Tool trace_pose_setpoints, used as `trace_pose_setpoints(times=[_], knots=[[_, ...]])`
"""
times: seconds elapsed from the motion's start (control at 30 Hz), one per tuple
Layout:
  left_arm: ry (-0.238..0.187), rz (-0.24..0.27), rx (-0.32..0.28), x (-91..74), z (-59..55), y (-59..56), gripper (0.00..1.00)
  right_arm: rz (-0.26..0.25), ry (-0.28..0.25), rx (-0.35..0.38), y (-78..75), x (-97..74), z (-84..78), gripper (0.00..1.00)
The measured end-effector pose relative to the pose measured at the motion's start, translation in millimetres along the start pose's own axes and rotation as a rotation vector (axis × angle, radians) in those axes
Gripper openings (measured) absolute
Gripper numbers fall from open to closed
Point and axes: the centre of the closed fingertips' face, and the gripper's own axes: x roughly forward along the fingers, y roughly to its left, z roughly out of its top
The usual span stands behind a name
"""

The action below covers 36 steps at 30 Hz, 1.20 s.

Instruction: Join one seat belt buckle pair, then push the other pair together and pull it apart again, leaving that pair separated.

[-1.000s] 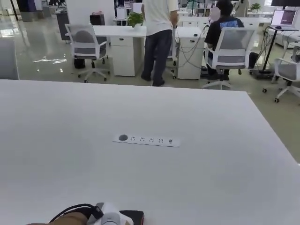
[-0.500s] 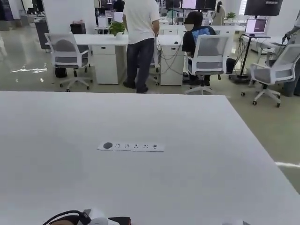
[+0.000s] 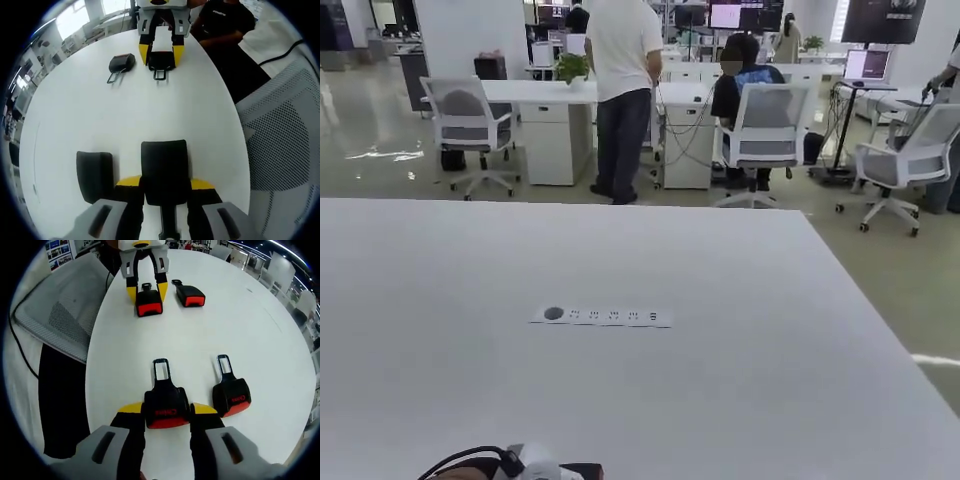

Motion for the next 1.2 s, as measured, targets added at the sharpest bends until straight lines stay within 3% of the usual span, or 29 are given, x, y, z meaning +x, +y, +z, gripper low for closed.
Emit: trace_pose_setpoints(times=[0.5, 0.8, 1.2], knots=[[0.001, -0.001, -0.006, 1.6, -0.5, -2.8, 0.33, 0.008, -0.037, -0.001, 15.5, 23.8, 48.3, 0.32], [-0.011, -0.001, -0.004, 2.4, -2.1, -2.3, 0.33, -0.004, -0.025, -0.027, 21.6, 39.5, 75.2, 0.32], [0.022, -0.003, -0.004, 2.3, -0.8, -1.9, 0.33, -0.015, -0.032, -0.046, 23.6, 43.3, 85.3, 0.32]])
